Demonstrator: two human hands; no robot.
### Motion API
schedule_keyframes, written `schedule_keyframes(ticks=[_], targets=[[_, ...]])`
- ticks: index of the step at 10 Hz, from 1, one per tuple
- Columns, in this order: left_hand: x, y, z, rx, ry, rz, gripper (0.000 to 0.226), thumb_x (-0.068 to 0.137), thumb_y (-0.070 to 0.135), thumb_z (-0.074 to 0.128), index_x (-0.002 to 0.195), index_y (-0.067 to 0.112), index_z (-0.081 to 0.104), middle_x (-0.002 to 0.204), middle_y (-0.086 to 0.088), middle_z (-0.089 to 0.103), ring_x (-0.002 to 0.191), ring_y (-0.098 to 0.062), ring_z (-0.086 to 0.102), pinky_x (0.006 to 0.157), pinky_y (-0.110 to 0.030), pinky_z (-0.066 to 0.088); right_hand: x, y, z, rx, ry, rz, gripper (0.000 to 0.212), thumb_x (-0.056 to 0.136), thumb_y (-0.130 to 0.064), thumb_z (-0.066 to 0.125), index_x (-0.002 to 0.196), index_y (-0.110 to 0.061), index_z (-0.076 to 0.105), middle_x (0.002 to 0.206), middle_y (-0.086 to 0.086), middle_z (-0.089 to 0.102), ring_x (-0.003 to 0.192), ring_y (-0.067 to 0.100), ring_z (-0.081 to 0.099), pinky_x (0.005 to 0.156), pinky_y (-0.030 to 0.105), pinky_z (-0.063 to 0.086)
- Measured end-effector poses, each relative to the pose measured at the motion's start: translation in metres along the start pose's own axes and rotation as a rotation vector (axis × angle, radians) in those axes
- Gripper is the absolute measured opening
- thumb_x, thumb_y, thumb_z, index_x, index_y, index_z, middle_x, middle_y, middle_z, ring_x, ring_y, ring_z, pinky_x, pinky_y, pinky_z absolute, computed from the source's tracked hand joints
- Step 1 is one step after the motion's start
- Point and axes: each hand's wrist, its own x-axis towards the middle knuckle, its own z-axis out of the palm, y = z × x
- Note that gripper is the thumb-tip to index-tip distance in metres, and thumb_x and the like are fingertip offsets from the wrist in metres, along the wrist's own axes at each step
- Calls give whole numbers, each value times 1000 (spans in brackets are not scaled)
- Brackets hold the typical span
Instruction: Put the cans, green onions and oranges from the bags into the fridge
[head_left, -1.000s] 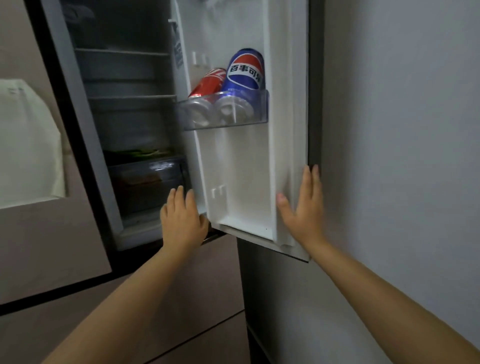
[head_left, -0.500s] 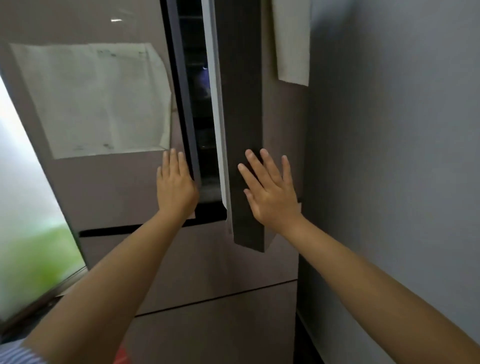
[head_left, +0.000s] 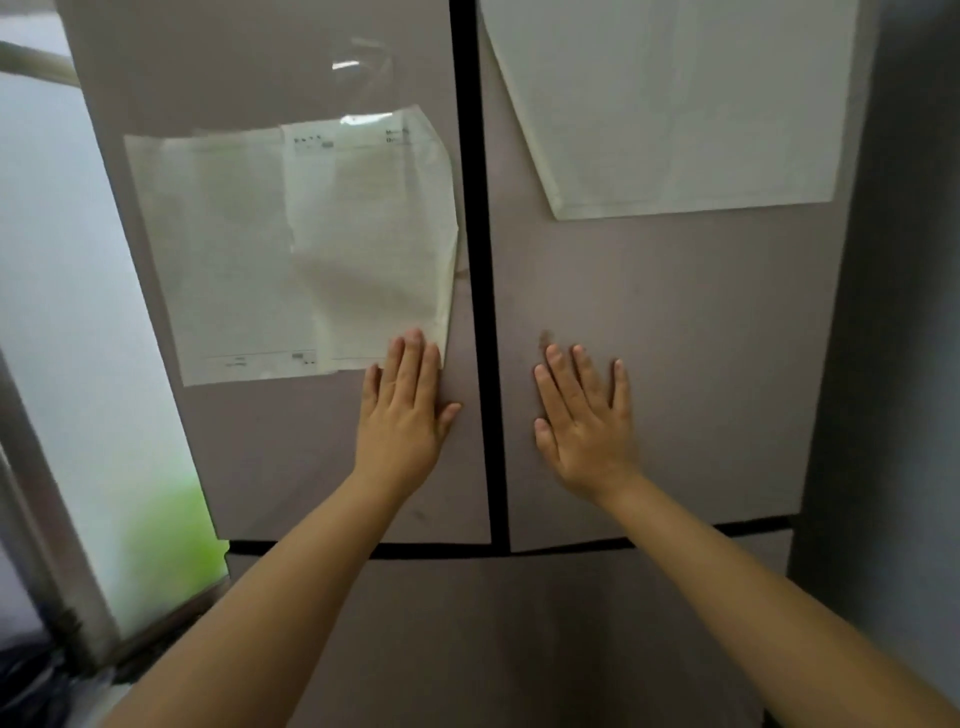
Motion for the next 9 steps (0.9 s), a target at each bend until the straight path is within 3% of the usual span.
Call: schedule_keyframes(ticks=[1, 2, 3, 5, 7, 8, 9], targets=[[1, -5, 22, 62, 63, 33, 64, 97, 51, 2, 150, 18, -13, 158, -6, -18, 142, -6, -28, 116, -26, -17, 0, -3, 23, -46, 19, -8, 58, 96, -34, 13, 147, -15, -5, 156, -2, -20, 145, 17, -14, 116, 49, -5], [0, -7, 43, 79, 144, 56, 62, 98, 49, 2, 148, 18, -19, 157, -7, -20, 142, -9, -29, 116, -28, -19, -5, -7, 40, -88, 44, -7, 58, 96, -33, 15, 147, -13, -3, 156, 1, -20, 145, 19, -14, 116, 50, -5], [0, -13, 55, 65, 223, 91, 61, 99, 48, 4, 146, 19, -24, 153, 5, -34, 142, -9, -28, 116, -30, -18, -5, -7, 44, -97, 53, -17, 58, 96, -33, 15, 147, -13, -3, 156, 1, -21, 145, 19, -16, 116, 50, -5], [-2, -11, 56, 83, 263, 90, 61, 100, 46, 5, 145, 18, -25, 152, 5, -35, 142, -9, -28, 117, -29, -17, -6, -7, 42, -113, 47, -15, 58, 96, -34, 14, 147, -13, -6, 155, 0, -23, 144, 18, -18, 115, 49, -8], [-1, -7, 54, 92, 229, 48, 60, 99, 46, 4, 145, 19, -26, 151, 6, -36, 142, -7, -29, 117, -29, -17, 1, -8, 41, -109, 27, -4, 55, 96, -32, 16, 148, -15, 7, 156, -1, -20, 145, 17, -17, 115, 48, -9], [-15, 1, 45, 55, 192, 29, 59, 99, 42, 4, 145, 20, -25, 153, 7, -34, 142, -6, -28, 118, -29, -13, 4, -17, 26, 18, 9, 108, 49, 90, -24, 32, 136, -8, 31, 154, 6, 11, 145, 20, -1, 116, 47, -8], [-40, 0, 21, 35, 97, -28, 63, 95, 27, 26, 151, 13, 0, 158, -12, 13, 148, -16, -3, 118, -37, 8, 12, -47, 7, 222, 21, 155, 49, 78, -19, 43, 124, -5, 41, 137, 15, 42, 128, 29, 29, 108, 60, 17]])
